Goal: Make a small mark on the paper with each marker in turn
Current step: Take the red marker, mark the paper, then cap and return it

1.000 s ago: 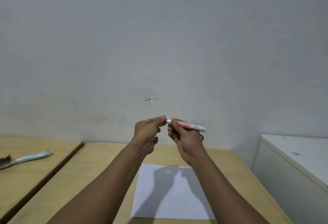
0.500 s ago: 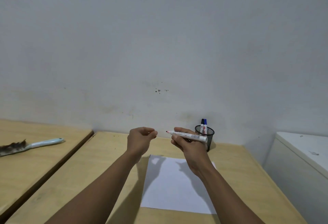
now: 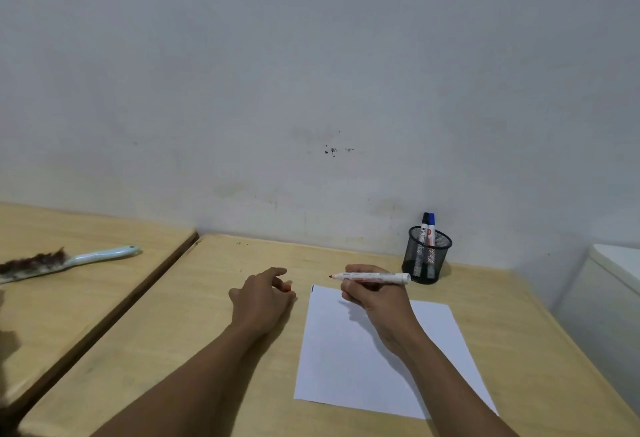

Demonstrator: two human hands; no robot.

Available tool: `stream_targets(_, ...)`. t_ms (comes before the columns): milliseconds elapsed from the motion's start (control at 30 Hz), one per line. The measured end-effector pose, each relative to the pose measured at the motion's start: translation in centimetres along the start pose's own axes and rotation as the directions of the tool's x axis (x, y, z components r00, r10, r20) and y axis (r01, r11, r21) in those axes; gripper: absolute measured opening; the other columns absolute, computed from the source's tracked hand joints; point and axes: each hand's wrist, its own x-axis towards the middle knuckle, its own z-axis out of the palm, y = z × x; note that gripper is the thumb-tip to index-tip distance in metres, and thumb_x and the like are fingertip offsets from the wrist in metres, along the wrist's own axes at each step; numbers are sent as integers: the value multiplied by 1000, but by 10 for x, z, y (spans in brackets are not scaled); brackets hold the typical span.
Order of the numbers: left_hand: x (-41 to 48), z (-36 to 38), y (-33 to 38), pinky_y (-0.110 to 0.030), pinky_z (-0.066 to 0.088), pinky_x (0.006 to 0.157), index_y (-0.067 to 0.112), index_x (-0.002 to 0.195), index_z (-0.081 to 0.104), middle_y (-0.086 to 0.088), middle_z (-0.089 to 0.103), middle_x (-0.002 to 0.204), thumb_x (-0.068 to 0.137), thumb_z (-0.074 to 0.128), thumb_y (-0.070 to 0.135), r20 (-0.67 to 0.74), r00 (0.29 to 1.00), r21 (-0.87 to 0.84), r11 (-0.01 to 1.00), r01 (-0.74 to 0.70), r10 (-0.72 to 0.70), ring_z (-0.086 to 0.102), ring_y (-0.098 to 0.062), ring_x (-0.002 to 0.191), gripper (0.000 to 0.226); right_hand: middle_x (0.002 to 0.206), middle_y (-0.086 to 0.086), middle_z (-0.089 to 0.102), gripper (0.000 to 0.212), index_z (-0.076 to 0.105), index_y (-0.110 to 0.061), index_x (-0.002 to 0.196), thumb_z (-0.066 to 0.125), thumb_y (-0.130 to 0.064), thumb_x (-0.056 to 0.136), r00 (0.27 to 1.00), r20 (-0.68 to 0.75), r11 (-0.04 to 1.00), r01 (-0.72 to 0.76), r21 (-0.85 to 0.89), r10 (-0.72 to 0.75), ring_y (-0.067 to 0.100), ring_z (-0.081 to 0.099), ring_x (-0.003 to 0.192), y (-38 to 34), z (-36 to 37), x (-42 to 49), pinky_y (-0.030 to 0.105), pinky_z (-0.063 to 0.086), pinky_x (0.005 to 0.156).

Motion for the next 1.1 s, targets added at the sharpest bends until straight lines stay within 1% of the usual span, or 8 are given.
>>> stream_targets(167, -23, 3, -2, -35, 27, 80, 33, 102, 53, 15, 51, 99, 78, 68, 49, -197, 929, 210, 939, -272, 313, 47, -14, 96, 32, 72, 7, 71, 17, 72, -3, 91, 70, -20, 93, 998, 27, 967, 64, -245, -59, 16, 64, 60, 12, 11, 22, 37, 54, 59)
stream_targets(267, -45, 9, 1, -38, 32, 81, 37, 109, 57, 19, 57, 109, 82, 51, 61, 22, 868, 380, 799, -466, 496, 47, -14, 102, 36, 68, 5, 68, 25, 70, -7, 81, 62, -25, 97, 997, 78, 939, 45, -342, -19, 18, 60, 57, 21, 19, 40, 36, 52, 54)
stream_targets(367, -51, 9, 3, -44, 32, 84, 37, 125, 55, 19, 56, 131, 86, 36, 63, 218, 862, 452, 735, -505, 458, 45, -19, 117, 50, 67, 10, 65, 24, 64, -5, 82, 61, -23, 97, 996, 83, 935, 6, -356, 25, 21, 55, 58, 32, 27, 54, 36, 47, 54)
stream_targets(467, -49, 10, 3, -45, 31, 85, 36, 117, 54, 20, 53, 136, 89, 29, 62, 286, 865, 457, 734, -502, 413, 41, -18, 118, 47, 66, 8, 69, 25, 63, -11, 76, 63, -29, 94, 998, 66, 898, 30, -439, -1, 17, 58, 53, 46, 32, 64, 39, 49, 56)
stream_targets(600, -49, 13, -1, -45, 32, 82, 34, 117, 57, 19, 55, 135, 89, 31, 62, 276, 863, 457, 732, -505, 422, 43, -18, 117, 47, 70, 4, 74, 29, 67, -12, 79, 62, -37, 92, 997, 56, 839, 77, -538, -56, 15, 66, 60, 61, 29, 69, 41, 57, 66)
stream_targets(800, -48, 14, -1, -44, 32, 84, 35, 119, 56, 21, 52, 137, 89, 32, 63, 279, 872, 470, 734, -489, 402, 40, -16, 120, 48, 67, -8, 71, 30, 69, -10, 82, 62, -36, 96, 992, 76, 790, 127, -600, -102, 1, 65, 57, 65, 30, 74, 16, 48, 57)
stream_targets(967, -47, 15, -1, -44, 31, 83, 33, 121, 58, 18, 54, 138, 89, 33, 62, 269, 873, 462, 741, -487, 406, 42, -17, 121, 50, 63, -11, 68, 30, 67, -10, 78, 61, -33, 96, 990, 83, 777, 144, -613, -118, -2, 62, 54, 64, 30, 74, 11, 42, 53)
stream_targets(1100, -48, 14, -1, -44, 30, 83, 34, 123, 57, 19, 52, 140, 89, 33, 63, 275, 876, 464, 743, -482, 396, 40, -17, 123, 51, 59, -4, 67, 34, 61, -14, 66, 60, -32, 95, 988, 114, 773, 153, -615, -105, 7, 55, 50, 61, 30, 72, 19, 42, 49)
